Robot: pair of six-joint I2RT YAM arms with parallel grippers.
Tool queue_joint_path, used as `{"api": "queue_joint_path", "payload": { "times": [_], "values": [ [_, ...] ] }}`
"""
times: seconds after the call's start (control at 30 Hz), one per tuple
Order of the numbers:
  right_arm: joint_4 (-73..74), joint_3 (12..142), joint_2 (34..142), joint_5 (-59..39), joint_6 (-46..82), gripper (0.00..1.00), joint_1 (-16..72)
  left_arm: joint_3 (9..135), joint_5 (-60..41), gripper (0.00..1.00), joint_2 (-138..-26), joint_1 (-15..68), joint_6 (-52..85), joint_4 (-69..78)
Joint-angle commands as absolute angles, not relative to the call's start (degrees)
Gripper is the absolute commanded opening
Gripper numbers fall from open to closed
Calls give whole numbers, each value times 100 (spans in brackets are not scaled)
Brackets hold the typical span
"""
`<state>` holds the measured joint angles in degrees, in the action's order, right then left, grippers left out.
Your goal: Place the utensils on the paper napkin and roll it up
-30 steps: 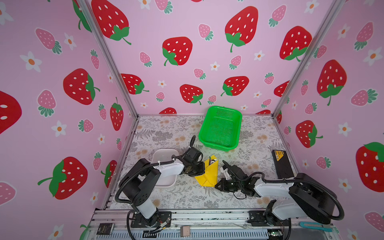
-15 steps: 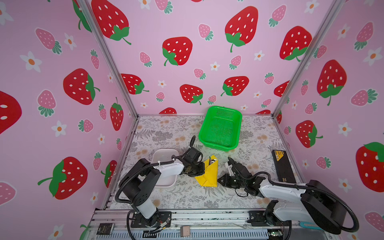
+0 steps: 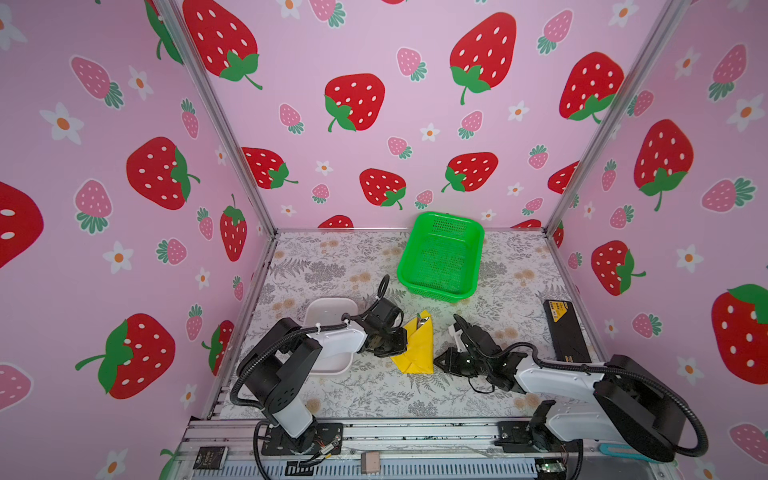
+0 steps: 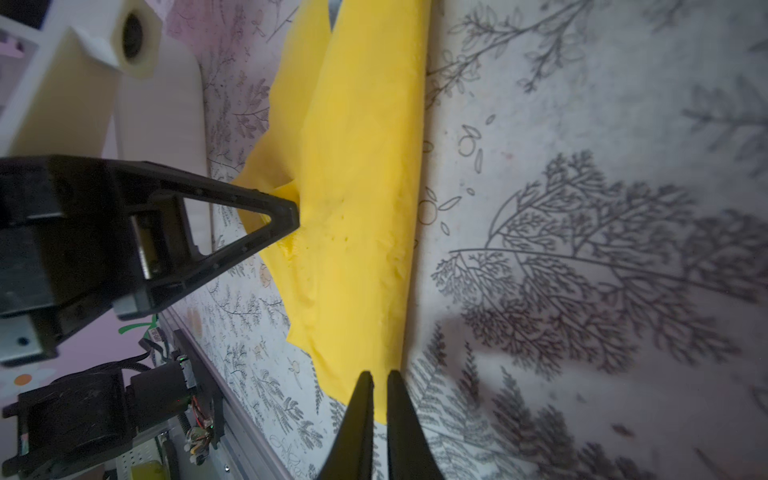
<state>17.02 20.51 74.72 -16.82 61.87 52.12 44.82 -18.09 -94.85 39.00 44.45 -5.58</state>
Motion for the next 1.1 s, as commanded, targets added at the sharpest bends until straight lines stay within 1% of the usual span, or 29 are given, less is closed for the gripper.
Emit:
{"api": "queue_joint_path", "payload": {
  "times": [0.0,0.13,0.37,0.53,0.63,0.7,0.77,0.87,0.97,1.07],
  "values": [
    [2210,2168,7612,-2200,6148,11,5271,4506,-1745,0,-9384,3885,4456,-543],
    [2128,2414,7999,-2425,5930,9,5409,4556,-1749,0,-9369,3887,4434,-554],
    [2056,2471,8513,-2393,5871,8,5551,4624,-1749,0,-9393,3887,4412,-578],
    [2021,2397,8534,-2259,5889,8,5562,4673,-1749,0,-9428,3883,4386,-598],
    [1992,2408,8342,-2247,5889,9,5557,4712,-1754,0,-9450,3885,4365,-640],
    [1823,2406,8098,-1968,5906,12,5546,4728,-1749,0,-9435,3885,4343,-655],
    [1466,2373,7787,-1321,5991,16,5551,4743,-1751,0,-9431,3885,4329,-669],
    [1538,2185,7380,-793,5971,16,5549,4762,-1776,0,-9435,3885,4313,-674],
    [1815,2171,7285,-1096,5794,15,5548,4768,-1780,0,-9463,3884,4299,-687],
    [1758,2468,7672,-1744,5578,15,5573,4788,-1783,0,-9495,3886,4298,-677]
  ]
}}
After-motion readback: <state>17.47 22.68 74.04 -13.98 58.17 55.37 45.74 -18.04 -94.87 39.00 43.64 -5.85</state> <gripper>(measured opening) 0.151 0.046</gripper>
